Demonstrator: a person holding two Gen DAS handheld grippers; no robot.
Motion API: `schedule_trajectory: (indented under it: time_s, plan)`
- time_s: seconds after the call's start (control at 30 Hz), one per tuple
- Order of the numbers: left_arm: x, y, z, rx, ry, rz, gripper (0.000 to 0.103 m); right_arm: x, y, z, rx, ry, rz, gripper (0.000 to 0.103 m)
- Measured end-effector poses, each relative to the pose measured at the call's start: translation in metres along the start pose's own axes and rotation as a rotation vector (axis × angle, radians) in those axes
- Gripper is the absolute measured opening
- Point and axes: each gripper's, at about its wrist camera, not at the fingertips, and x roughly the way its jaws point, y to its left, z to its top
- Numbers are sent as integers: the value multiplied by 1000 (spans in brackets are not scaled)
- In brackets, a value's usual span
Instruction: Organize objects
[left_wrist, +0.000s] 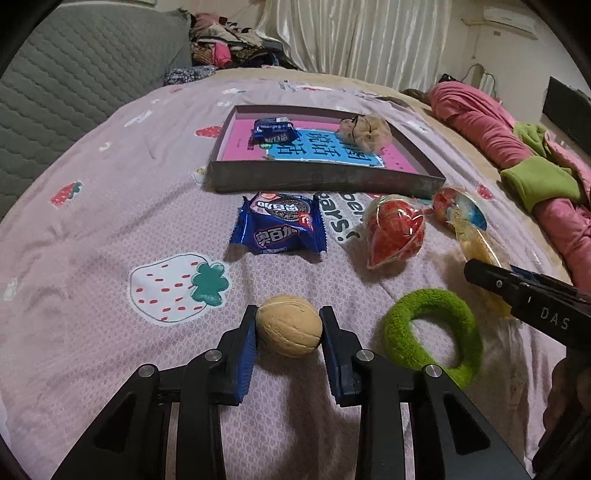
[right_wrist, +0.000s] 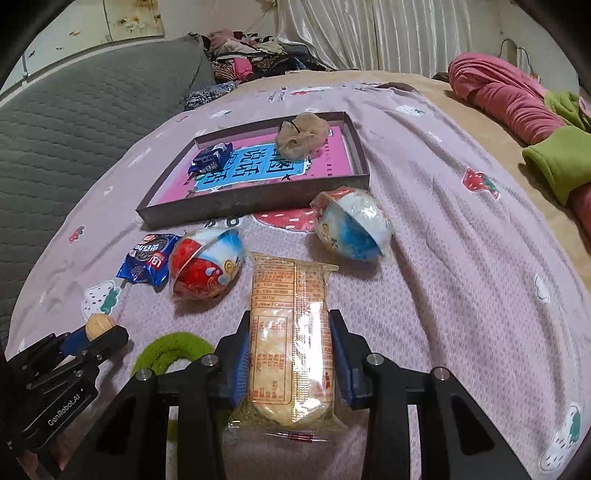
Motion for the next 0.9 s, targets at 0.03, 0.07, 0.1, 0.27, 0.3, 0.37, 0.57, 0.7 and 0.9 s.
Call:
schedule_trajectory:
  time_s: [0.03,0.07,0.1,0.27,0.3,0.37,0.57,0.7,0.9]
  plan:
    - [-2,0,0,-1,2,-3,33,-2,0,-1,3,-3,6,39]
    - [-4,1,-1,-3,0,-1,33,-5,1,-2,1,-4,11,39]
    - [-6,1,-1,-3,-4,2,33,-6,1,-2,0,-4,13,39]
    - [-20,3,-1,-12,-30,9,33,-20,5,-5,-11,-25,9,39]
    - [-22,2,-1,-9,-37,14,33,-22,6,-5,-12,-28,9,39]
    - [-29,0,-1,-1,-51,21,33,-30,7,-6,-14,-40,8,39]
    - [-49,-8,-1,21,-86,26,33,-52,23,-14,-61,-75,3,39]
    - [-59,-14,-3,36,-100,31,33,-61,35,-20,-106,-79,-1,39]
    - [-77,-19,-6,42,-119,33,33,-76,40,-29,-104,-90,19,38]
